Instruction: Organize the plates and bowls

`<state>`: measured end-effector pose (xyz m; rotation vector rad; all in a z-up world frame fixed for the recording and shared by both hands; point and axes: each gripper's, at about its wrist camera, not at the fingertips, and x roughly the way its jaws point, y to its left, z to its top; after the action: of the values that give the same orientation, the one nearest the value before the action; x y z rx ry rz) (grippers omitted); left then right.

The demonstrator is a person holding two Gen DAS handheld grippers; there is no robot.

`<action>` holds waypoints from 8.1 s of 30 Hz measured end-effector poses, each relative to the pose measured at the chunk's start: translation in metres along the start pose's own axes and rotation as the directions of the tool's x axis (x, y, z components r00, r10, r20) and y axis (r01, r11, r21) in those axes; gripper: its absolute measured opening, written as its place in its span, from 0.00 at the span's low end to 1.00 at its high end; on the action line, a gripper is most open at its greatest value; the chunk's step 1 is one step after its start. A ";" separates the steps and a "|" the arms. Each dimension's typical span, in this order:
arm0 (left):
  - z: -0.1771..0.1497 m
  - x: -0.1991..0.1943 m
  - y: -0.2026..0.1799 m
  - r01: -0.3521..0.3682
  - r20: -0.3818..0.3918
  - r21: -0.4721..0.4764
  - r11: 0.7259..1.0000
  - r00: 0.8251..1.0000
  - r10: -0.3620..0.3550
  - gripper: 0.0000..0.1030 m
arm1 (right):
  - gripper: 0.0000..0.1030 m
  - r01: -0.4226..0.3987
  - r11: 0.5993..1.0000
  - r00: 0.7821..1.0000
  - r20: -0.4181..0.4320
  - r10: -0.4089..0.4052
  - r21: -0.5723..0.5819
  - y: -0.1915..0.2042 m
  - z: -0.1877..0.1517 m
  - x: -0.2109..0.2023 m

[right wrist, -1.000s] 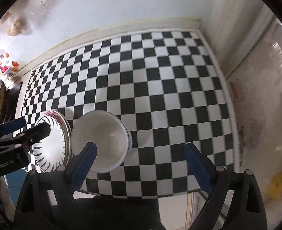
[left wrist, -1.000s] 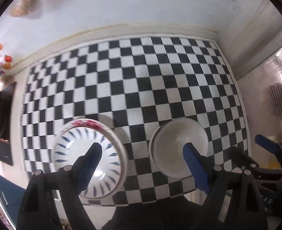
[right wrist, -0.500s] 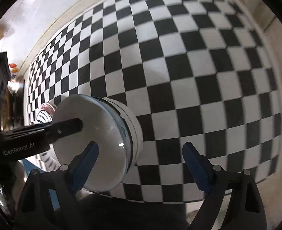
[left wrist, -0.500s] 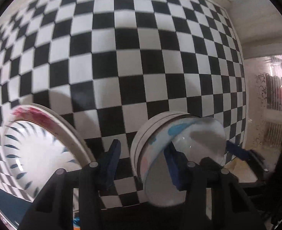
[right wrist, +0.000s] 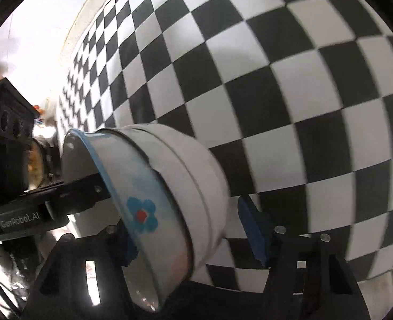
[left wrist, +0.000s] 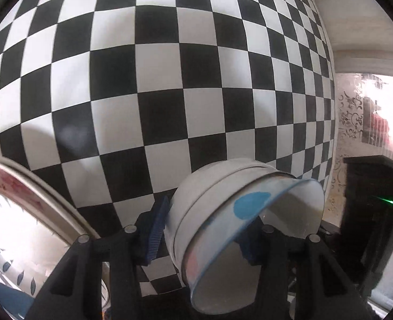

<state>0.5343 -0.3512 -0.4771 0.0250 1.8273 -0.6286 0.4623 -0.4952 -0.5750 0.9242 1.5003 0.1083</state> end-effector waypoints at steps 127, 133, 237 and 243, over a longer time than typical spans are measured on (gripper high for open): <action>-0.094 -0.140 0.181 0.000 0.263 -0.298 0.954 0.961 0.083 0.43 | 0.54 0.077 0.937 0.988 -0.101 -0.118 -0.339 0.220 -0.032 0.085; -0.107 -0.156 0.171 -0.085 0.305 -0.302 0.949 0.935 0.181 0.44 | 0.54 0.150 0.915 0.984 -0.032 -0.174 -0.375 0.225 -0.041 0.062; -0.774 -0.295 0.001 -0.401 0.893 -0.286 0.870 0.219 0.394 0.99 | 1.00 0.573 0.792 0.408 0.912 -0.053 -0.210 0.261 -0.825 -0.234; -0.779 -0.292 -0.006 -0.408 0.891 -0.296 0.864 0.208 0.404 0.99 | 1.00 0.577 0.793 0.394 0.917 -0.061 -0.195 0.252 -0.829 -0.245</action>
<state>-0.0487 0.0619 -0.0508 0.1204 0.5601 -0.1364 -0.1743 -0.0972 -0.0785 0.1115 0.5406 -0.2679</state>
